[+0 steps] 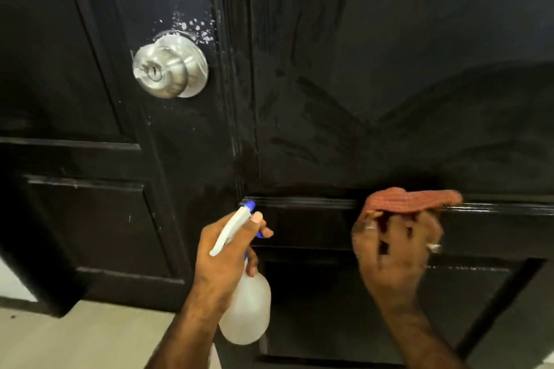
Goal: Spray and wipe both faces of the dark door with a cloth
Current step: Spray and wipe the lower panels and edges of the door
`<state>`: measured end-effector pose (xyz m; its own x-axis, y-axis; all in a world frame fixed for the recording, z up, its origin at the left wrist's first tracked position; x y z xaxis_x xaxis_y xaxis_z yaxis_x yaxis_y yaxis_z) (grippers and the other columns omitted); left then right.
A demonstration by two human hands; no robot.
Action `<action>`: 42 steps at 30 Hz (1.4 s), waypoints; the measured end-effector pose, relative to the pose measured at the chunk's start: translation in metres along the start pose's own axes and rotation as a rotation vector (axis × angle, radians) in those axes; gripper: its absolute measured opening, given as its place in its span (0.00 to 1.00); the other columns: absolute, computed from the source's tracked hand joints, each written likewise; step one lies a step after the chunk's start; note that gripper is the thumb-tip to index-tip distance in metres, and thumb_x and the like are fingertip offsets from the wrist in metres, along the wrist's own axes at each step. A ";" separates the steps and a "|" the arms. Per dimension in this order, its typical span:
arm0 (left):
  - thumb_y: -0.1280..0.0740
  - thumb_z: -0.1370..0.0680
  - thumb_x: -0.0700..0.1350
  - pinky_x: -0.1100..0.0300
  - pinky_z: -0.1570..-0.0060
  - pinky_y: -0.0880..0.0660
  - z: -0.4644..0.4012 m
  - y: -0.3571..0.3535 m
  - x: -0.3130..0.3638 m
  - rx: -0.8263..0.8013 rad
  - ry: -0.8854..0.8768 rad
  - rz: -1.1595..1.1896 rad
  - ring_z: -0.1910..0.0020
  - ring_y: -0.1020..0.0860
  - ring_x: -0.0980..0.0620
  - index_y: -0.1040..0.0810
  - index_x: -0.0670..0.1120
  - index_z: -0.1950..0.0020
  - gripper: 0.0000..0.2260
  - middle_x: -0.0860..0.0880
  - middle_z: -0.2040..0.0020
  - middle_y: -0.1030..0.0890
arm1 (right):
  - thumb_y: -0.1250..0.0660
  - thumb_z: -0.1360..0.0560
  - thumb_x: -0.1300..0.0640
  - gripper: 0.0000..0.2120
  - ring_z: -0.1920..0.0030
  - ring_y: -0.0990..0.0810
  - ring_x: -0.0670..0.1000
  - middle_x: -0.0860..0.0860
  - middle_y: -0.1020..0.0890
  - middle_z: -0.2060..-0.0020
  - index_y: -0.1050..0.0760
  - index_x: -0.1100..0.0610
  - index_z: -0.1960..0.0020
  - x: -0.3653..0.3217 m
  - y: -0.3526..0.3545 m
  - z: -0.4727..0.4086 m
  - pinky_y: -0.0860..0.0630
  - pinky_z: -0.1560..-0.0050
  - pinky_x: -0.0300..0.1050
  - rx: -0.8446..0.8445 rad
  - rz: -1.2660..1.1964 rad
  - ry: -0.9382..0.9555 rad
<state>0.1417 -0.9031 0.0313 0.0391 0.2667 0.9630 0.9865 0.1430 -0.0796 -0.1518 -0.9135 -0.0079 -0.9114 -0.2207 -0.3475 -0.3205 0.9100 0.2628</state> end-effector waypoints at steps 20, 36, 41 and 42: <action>0.26 0.20 0.49 0.56 0.74 0.31 -0.030 0.021 0.007 0.121 -0.090 0.042 0.77 0.30 0.43 0.17 0.35 0.53 0.15 0.36 0.60 0.16 | 0.28 0.20 0.59 0.06 0.43 0.20 0.64 0.59 0.22 0.40 0.13 0.55 0.45 -0.102 -0.033 -0.017 0.20 0.42 0.64 -0.101 -0.198 0.473; 0.32 0.20 0.55 0.51 0.69 0.28 -0.034 0.053 0.074 0.150 -0.165 0.069 0.76 0.29 0.41 0.15 0.41 0.55 0.18 0.37 0.56 0.14 | 0.26 0.22 0.54 0.12 0.31 0.19 0.62 0.56 0.16 0.35 0.13 0.52 0.40 -0.174 -0.030 -0.085 0.28 0.26 0.62 -0.089 -0.129 0.871; 0.33 0.21 0.57 0.51 0.70 0.26 -0.028 0.070 0.080 0.184 -0.150 0.044 0.73 0.27 0.38 0.14 0.42 0.55 0.19 0.41 0.55 0.13 | 0.27 0.22 0.54 0.21 0.33 0.21 0.65 0.58 0.19 0.33 0.18 0.54 0.30 -0.204 -0.002 -0.160 0.27 0.32 0.63 0.055 -0.194 0.621; 0.33 0.20 0.57 0.51 0.70 0.26 -0.028 0.072 0.082 0.191 -0.155 0.044 0.73 0.27 0.39 0.14 0.42 0.55 0.19 0.41 0.54 0.13 | 0.29 0.21 0.55 0.25 0.31 0.23 0.64 0.56 0.20 0.30 0.22 0.53 0.24 -0.219 -0.004 -0.169 0.28 0.31 0.62 0.022 -0.194 0.623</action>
<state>0.2208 -0.8973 0.1121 0.0422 0.4173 0.9078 0.9357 0.3019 -0.1823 0.0056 -0.9285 0.2193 -0.8185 -0.5378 0.2018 -0.4951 0.8387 0.2270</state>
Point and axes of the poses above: each hand's wrist, its own z-axis away from the middle knuckle, its own y-axis out of the back of the hand, x = y × z, the point moved 6 cm from there along -z, towards the middle knuckle
